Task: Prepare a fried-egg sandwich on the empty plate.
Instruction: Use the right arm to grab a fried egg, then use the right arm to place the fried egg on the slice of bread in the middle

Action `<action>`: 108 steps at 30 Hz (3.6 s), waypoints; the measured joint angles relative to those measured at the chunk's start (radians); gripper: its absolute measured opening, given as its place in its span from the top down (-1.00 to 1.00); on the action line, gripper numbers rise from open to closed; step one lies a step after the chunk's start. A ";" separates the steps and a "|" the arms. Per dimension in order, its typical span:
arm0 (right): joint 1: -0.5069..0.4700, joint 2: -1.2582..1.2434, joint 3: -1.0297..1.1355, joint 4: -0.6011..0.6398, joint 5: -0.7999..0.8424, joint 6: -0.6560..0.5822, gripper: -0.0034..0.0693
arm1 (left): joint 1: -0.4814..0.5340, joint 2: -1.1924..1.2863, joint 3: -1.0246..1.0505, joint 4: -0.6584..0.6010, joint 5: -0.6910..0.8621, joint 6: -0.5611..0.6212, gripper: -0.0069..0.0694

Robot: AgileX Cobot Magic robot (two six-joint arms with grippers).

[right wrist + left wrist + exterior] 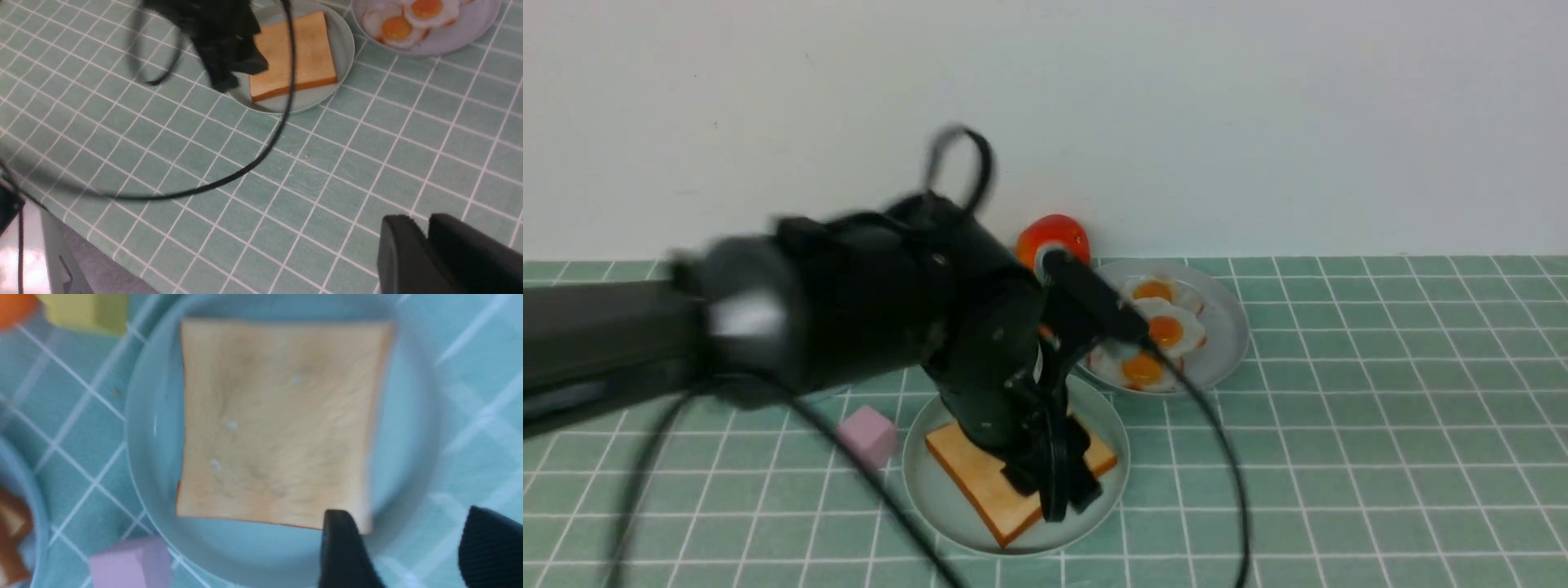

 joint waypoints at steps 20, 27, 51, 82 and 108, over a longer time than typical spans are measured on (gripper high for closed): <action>-0.060 0.837 -0.147 0.173 -0.397 0.123 0.07 | -0.059 -1.181 0.591 -0.011 -0.293 -0.268 0.85; -0.184 1.123 -0.337 0.374 -0.422 0.037 0.02 | -0.059 -1.239 0.650 -0.013 -0.383 -0.290 0.85; -0.207 1.489 -0.607 0.576 -0.398 -0.106 -0.08 | -0.059 -1.129 0.652 -0.014 -0.584 -0.293 0.85; -0.208 1.502 -0.632 0.652 -0.423 -0.178 0.58 | -0.059 -1.126 0.652 -0.079 -0.479 -0.294 0.85; 0.070 1.233 -0.427 0.641 -0.203 -0.250 0.72 | -0.059 -1.126 0.652 -0.010 -0.276 -0.294 0.82</action>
